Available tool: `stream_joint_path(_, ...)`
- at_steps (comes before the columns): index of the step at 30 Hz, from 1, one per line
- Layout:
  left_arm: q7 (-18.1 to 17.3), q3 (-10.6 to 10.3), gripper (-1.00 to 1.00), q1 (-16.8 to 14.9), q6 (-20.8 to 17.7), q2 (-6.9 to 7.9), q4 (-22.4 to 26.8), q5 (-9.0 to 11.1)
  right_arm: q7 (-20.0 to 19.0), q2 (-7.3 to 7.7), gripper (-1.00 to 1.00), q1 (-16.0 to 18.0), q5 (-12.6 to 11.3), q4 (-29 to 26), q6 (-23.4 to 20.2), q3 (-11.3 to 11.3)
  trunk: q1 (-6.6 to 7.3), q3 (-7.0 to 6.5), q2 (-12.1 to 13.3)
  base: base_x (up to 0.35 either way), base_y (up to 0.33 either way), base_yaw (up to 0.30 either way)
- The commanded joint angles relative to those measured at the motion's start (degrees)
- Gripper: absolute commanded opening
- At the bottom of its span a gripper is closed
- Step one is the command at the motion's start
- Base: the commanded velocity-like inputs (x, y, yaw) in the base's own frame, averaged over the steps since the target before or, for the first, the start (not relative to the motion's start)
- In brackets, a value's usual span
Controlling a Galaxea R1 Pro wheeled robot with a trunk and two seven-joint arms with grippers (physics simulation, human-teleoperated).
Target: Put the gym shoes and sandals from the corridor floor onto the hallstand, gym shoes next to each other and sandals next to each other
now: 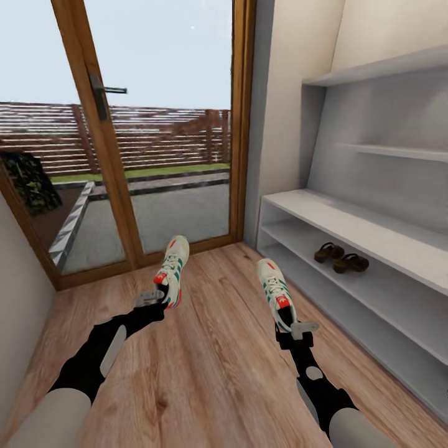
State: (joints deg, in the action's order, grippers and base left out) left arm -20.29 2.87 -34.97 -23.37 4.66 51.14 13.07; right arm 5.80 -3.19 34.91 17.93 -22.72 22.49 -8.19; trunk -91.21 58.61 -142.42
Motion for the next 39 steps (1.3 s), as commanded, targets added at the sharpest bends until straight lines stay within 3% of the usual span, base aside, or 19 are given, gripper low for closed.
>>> stream_joint_path(1,-0.18,0.12,-1.00,-0.01,-0.49,0.00,0.00,0.55,0.18,-0.06,-1.00,0.06,0.61,0.05,0.19,-0.33,-0.02,0.05,-0.02,0.326,0.158,-0.253)
stream_joint_path(12,-0.18,0.12,-1.00,-0.01,-0.45,0.00,-0.30,0.48,0.18,-0.06,-1.00,0.07,0.61,0.05,0.19,-0.33,-0.02,0.05,-0.02,0.232,0.149,-0.254)
stream_joint_path(32,-0.18,0.12,-1.00,-0.01,-0.24,0.00,-0.30,0.52,0.18,-0.06,-1.00,0.07,0.61,0.05,0.19,-0.33,-0.02,0.05,-0.02,0.008,0.006,-0.257)
stream_joint_path(39,-0.23,0.12,-1.00,-0.01,-0.19,0.00,-0.26,0.55,0.18,-0.06,-1.00,0.07,0.61,0.08,0.19,-0.33,-0.02,0.05,-0.02,0.000,0.194,-0.257)
